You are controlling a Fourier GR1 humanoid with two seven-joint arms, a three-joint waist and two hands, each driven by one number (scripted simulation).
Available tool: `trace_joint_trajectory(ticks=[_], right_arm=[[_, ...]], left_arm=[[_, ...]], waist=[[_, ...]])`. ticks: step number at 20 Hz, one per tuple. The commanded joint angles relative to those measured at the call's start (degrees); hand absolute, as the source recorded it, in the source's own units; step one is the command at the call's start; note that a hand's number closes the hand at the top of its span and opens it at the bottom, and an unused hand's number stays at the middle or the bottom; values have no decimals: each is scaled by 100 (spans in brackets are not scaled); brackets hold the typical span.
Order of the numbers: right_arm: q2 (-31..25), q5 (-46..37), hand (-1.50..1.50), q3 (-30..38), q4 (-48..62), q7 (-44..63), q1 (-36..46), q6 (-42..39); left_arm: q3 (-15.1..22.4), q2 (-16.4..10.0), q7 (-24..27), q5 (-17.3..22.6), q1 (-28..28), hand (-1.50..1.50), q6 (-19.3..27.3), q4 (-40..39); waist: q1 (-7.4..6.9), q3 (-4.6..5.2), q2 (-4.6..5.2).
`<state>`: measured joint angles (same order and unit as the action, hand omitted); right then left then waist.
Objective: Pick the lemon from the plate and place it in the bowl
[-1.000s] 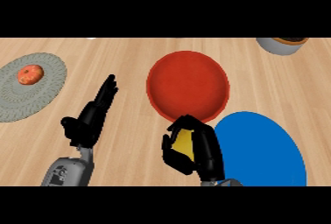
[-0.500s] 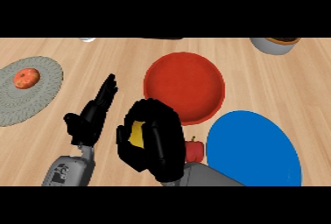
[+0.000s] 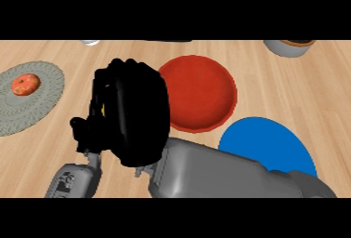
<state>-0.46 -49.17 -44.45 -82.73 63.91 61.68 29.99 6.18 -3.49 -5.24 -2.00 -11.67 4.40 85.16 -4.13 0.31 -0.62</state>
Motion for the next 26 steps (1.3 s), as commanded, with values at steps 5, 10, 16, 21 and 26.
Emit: trace_joint_trajectory(ticks=[5, 10, 16, 21, 26], right_arm=[[43, 294, 150, 377, 1126, 1610, 1601, 59], [43, 489, 150, 621, 1956, 1444, 1995, -531], [44, 577, 150, 484, 3129, 907, 1892, -614], [44, 438, 150, 741, 3877, 314, 1582, -196], [-134, 371, 150, 970, 4074, -307, 1109, -245]], left_arm=[[-13, 19, -47, -33, -4, 0, 64, 109], [5, 101, 158, -171, 94, 0, 201, -134], [-153, -88, -54, -65, -35, 0, 77, 60], [-175, -54, 141, 21, 275, 0, 23, 128], [-165, 52, 446, -86, 372, 0, 110, -145]], waist=[[-2, -8, 46], [199, -11, 53], [222, -18, 85], [285, -25, 86], [381, -27, 83]])
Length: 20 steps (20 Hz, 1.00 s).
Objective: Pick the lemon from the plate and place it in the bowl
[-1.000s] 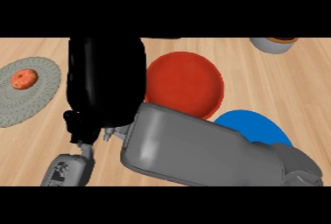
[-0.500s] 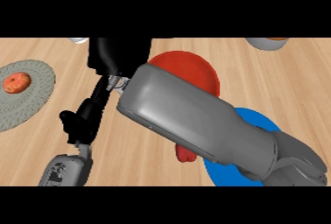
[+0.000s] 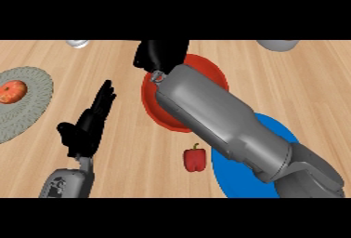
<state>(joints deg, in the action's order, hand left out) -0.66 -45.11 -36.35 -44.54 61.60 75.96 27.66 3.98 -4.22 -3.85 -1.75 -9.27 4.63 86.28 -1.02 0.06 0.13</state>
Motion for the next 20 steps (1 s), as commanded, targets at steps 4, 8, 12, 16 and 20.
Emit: trace_joint_trajectory(ticks=[4, 8, 12, 16, 20], right_arm=[[6, -132, 150, 423, 924, -451, -622, 504], [62, 424, 150, 800, 893, -936, -901, 263], [-73, 938, -150, 1087, 462, -1778, -1944, 503], [9, 1325, -150, 1435, 69, -2502, -1864, 244], [-30, 1457, -150, 1752, 83, -3565, -2186, 1060]], left_arm=[[1, -29, -23, -15, -23, 0, -57, 127], [-100, -99, -282, 93, -137, 0, -141, 159], [-116, -77, -331, 40, -100, 0, -38, 295], [-73, 101, -12, -52, -181, 0, 31, -170], [45, 144, 0, -87, 96, 0, 24, 101]], waist=[[5, -4, 22], [-10, -7, 22], [59, -12, 9], [78, -8, 5], [21, -10, 20]])
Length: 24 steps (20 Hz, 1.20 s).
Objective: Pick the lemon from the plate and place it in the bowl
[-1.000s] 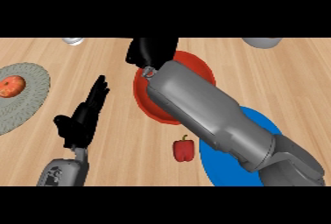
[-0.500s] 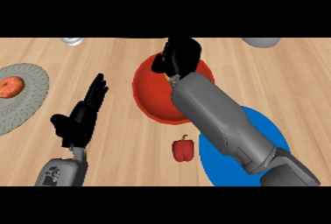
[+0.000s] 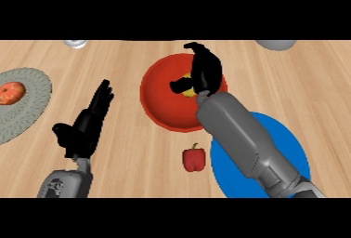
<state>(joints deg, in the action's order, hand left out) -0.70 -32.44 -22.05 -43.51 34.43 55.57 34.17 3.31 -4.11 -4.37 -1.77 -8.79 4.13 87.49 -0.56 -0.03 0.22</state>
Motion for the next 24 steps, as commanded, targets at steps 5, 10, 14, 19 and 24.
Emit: trace_joint_trajectory(ticks=[5, 10, 14, 19, 24], right_arm=[[50, -32, -150, 461, -743, -685, -120, 956], [-143, 17, -150, 535, -2255, -70, -832, 705], [-176, 260, -150, 646, -3089, -105, -1445, 498], [-394, 485, -150, 476, -4654, -184, -2662, 214], [-506, 939, -150, 608, -5385, -534, -3251, -274]], left_arm=[[0, 61, -8, -91, -142, 0, 67, -78], [-194, 0, 259, -58, -55, 0, 42, -399], [-27, 155, 4, -133, -51, 0, 133, -170], [-191, -31, -203, 15, -101, 0, -36, 73], [-80, -32, -231, -65, 60, 0, -123, 270]], waist=[[41, 3, -20], [138, 5, -42], [123, 3, -43], [135, 2, -46], [76, 3, -31]])
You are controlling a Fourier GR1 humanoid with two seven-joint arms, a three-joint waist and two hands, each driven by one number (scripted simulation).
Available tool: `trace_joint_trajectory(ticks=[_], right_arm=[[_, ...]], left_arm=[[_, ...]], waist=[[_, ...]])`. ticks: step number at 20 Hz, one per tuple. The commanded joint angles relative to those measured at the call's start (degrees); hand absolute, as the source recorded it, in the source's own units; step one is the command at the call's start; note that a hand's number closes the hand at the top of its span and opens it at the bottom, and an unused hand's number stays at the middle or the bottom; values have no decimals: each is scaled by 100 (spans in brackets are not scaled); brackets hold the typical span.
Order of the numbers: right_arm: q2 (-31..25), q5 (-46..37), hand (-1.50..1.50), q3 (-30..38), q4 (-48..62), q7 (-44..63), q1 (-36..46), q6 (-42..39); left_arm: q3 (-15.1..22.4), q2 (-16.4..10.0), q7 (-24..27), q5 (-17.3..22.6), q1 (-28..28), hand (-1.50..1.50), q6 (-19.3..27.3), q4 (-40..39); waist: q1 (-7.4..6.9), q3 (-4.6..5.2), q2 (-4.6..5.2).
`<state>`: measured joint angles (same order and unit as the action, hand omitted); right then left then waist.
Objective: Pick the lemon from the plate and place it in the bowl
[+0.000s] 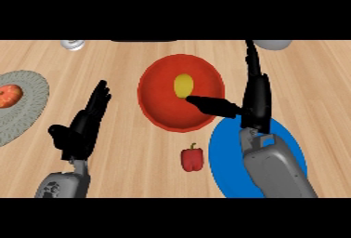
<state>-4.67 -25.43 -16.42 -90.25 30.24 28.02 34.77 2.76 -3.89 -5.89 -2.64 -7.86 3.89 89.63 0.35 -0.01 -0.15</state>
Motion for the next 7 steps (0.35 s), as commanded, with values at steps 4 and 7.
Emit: trace_joint_trajectory(ticks=[4, 7], right_arm=[[86, -28, -150, 52, -838, 11, -591, -569], [75, 364, -150, 41, -696, -998, -1352, -551]], left_arm=[[-95, -5, 185, 92, 163, 0, -193, -81], [14, 147, 85, -198, -208, 0, 67, -304]], waist=[[-36, 2, 11], [-29, 0, 17]])
